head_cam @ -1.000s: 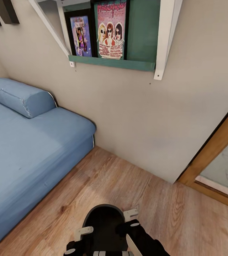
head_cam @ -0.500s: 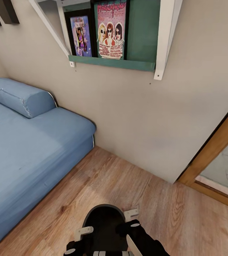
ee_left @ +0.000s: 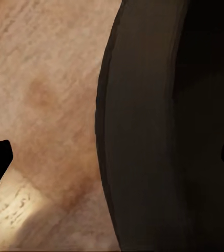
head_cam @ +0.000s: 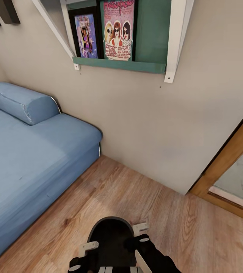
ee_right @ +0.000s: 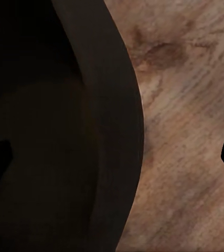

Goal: Place each of the two pumpkins and all three candles from the living room inside a cabinet in the living room (use any cabinet), then make sure every cabinet is closed, and position the cauldron so it is next to a table in the living room.

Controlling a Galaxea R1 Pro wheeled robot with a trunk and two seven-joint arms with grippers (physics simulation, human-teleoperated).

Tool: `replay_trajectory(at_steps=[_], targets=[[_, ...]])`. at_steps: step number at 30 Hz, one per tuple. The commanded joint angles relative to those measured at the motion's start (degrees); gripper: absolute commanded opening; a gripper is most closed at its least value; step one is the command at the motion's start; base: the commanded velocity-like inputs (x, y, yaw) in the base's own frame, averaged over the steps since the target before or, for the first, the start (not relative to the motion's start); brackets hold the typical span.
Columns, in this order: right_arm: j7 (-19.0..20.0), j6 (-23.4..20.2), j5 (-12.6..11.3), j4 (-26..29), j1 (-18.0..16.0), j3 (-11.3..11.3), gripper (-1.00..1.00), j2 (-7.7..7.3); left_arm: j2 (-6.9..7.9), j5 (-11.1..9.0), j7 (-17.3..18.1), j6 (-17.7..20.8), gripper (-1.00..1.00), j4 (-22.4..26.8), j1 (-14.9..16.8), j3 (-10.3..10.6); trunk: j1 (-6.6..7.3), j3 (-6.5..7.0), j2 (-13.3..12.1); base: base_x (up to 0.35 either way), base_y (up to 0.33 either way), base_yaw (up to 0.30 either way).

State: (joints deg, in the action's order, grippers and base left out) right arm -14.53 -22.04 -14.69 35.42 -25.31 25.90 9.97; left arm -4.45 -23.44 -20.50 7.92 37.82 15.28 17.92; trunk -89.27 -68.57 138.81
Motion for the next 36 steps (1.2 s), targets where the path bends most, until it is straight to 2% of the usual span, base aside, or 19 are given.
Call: replay_trajectory(at_steps=[1, 11, 36], targets=[[-0.5, -0.2, -0.6, 0.1, 0.0, 0.3, 1.0, -0.04, 0.06, -0.5, -1.3, 0.2, 1.0, 0.1, 0.0, 0.3, 0.01, -0.05, 0.0, 0.0, 0.0, 0.0], [-0.5, -0.2, -0.6, 0.1, 0.0, 0.3, 1.0, -0.03, 0.06, -0.6, -2.9, 0.1, 1.0, 0.1, 0.0, 0.2, 0.01, -0.05, 0.0, 0.0, 0.0, 0.0], [-0.5, -0.3, -0.7, 0.1, -0.1, 0.4, 1.0, -0.04, 0.06, -0.6, -3.0, 0.1, 1.0, 0.5, 0.0, 0.2, 0.01, -0.05, 0.0, 0.0, 0.0, 0.0]])
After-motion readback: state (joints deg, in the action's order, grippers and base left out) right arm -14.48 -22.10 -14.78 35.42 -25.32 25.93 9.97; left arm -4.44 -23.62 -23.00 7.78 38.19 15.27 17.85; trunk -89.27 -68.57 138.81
